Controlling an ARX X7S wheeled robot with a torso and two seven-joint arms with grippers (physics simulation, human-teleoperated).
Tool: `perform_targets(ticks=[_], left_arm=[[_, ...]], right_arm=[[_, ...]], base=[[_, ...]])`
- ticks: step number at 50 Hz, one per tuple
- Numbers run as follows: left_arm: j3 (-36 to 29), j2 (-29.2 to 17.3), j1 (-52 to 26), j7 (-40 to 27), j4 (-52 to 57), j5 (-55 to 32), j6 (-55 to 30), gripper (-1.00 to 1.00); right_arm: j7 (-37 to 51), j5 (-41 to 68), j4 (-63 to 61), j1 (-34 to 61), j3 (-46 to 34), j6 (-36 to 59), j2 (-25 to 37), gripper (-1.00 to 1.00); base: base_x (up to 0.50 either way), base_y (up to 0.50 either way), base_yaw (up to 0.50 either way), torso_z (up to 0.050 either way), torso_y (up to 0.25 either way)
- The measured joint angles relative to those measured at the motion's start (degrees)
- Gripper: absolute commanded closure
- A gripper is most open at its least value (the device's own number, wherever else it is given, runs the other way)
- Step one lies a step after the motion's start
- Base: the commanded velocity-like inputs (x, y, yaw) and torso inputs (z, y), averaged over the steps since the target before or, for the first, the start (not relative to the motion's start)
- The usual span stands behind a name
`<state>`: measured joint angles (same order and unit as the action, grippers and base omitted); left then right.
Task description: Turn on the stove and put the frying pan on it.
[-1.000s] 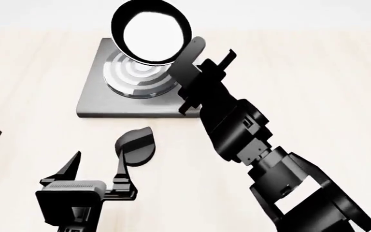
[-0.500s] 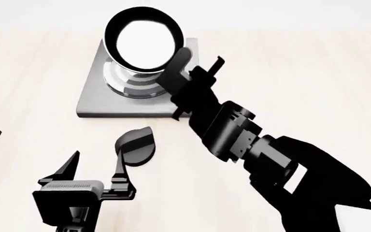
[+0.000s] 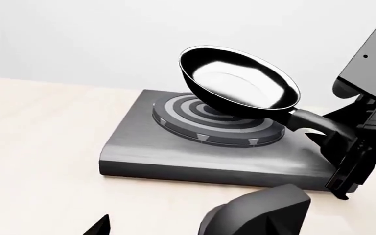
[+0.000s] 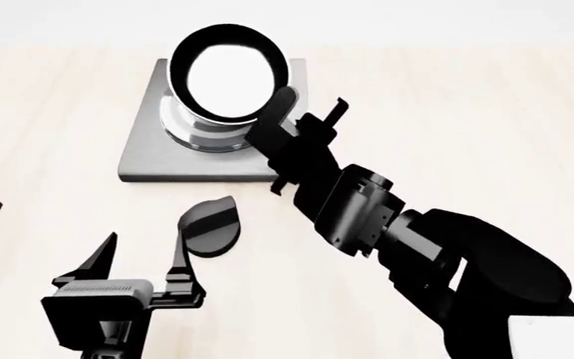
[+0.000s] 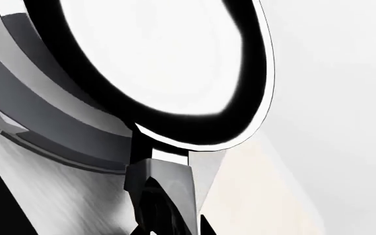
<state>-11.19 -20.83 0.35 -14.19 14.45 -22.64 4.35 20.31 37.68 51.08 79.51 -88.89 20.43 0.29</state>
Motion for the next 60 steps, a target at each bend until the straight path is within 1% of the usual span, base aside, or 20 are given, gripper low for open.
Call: perform_targets(ticks=[21, 22, 32, 39, 53, 60], left_arm=[[0.0, -0.2, 0.0, -0.1, -0.2, -0.4, 0.5, -1.00], [0.0, -0.2, 0.0, -0.1, -0.2, -0.4, 0.5, -1.00], [0.0, -0.4, 0.0, -0.2, -0.1, -0.7, 0.4, -1.00], [0.0, -0.5, 0.0, -0.3, -0.1, -0.7, 0.5, -1.00], [-0.2, -0.6, 0.1, -0.5, 0.0, -0.6, 0.7, -1.00], [-0.3, -0.7, 0.1, -0.7, 0.2, -0.6, 0.6, -1.00]], right_arm=[[-0.5, -2.1, -0.9, -0.2, -0.8, -0.7, 0.3, 1.00], [-0.5, -2.2, -0.9, -0.3, -0.8, -0.8, 0.4, -1.00], [1.1, -3.2, -1.0, 0.1, -0.9, -0.8, 0.4, -1.00], [-0.3, -3.0, -1.2, 0.5, -0.1, -0.4, 0.5, -1.00], [-7.3, 7.6, -2.5, 3.3, 1.5, 0.7, 0.2, -1.00], [-9.5, 11.5, -4.1, 5.3, 2.3, 1.0, 0.8, -1.00]], base=[[0.00, 0.00, 0.00, 0.000, 0.001], [0.00, 0.00, 0.00, 0.000, 0.000], [0.00, 0.00, 0.00, 0.000, 0.000], [0.00, 0.00, 0.00, 0.000, 0.000], [0.00, 0.00, 0.00, 0.000, 0.000], [0.00, 0.00, 0.00, 0.000, -0.003]])
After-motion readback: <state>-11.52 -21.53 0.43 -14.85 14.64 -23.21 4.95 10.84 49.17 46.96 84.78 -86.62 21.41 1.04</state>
